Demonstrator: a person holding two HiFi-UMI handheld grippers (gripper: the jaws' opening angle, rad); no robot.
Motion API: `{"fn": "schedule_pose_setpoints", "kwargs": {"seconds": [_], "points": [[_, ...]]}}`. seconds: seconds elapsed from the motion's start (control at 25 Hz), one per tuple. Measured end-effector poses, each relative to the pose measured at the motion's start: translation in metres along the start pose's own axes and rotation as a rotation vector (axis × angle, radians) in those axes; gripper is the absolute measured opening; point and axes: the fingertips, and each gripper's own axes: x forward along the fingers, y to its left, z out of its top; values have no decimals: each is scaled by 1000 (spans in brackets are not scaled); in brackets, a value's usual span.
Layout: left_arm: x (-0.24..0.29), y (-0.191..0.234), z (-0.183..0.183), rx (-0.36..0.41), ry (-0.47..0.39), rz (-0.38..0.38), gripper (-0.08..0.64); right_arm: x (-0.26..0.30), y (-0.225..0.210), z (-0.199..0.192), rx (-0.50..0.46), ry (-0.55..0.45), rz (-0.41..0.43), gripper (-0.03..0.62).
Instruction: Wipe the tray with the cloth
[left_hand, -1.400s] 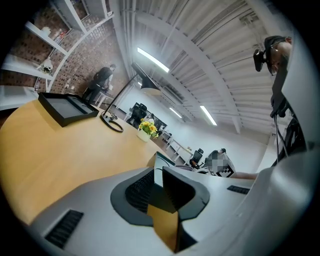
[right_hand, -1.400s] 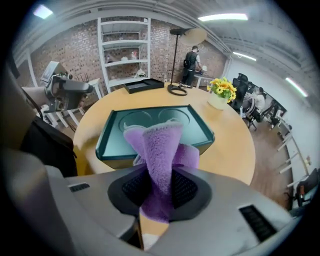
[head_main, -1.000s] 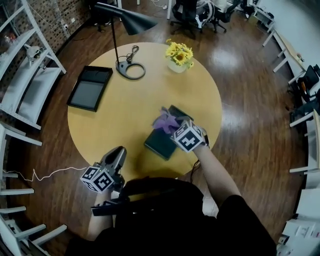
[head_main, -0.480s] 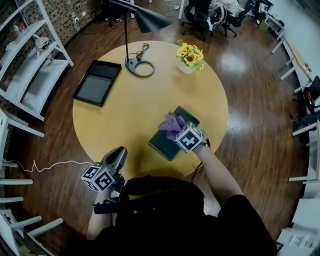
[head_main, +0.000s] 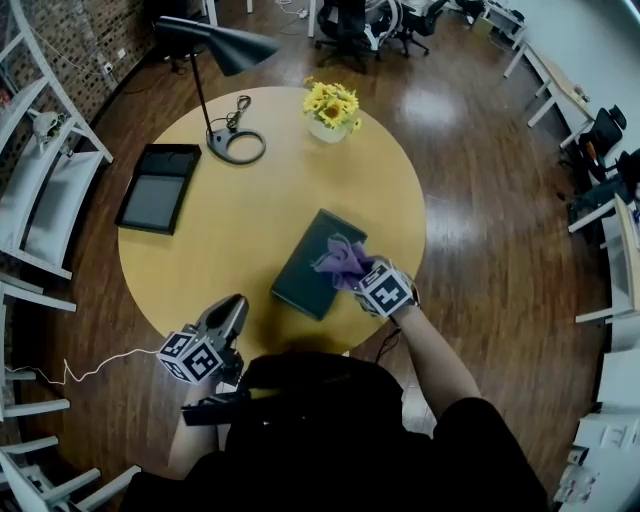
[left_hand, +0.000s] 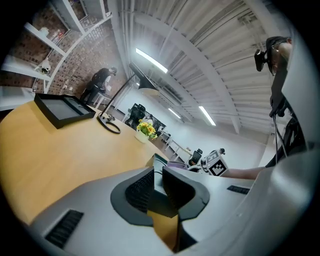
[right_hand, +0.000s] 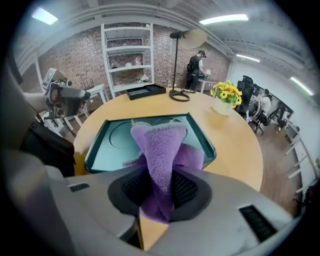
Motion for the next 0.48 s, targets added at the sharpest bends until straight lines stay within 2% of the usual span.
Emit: {"fn": "schedule_pose_setpoints", "kwargs": {"seconds": [0.12, 0.24, 0.32, 0.4, 0.48], "points": [[2, -6, 4, -2, -5, -10, 44, -3, -6, -9, -20, 41, -28, 94], [1, -9, 7, 70, 13, -6, 44, -9, -23, -5, -77, 65, -89, 94], [-2, -11, 8, 119, 25, 4, 44, -14, -33, 20, -82, -8, -93, 92], [-3, -13, 10, 128, 17, 8, 44, -19, -34, 57, -85, -91, -69, 92], [-2, -16, 9, 152, 21, 4, 44, -13, -31, 90, -109, -118, -57, 92]]}}
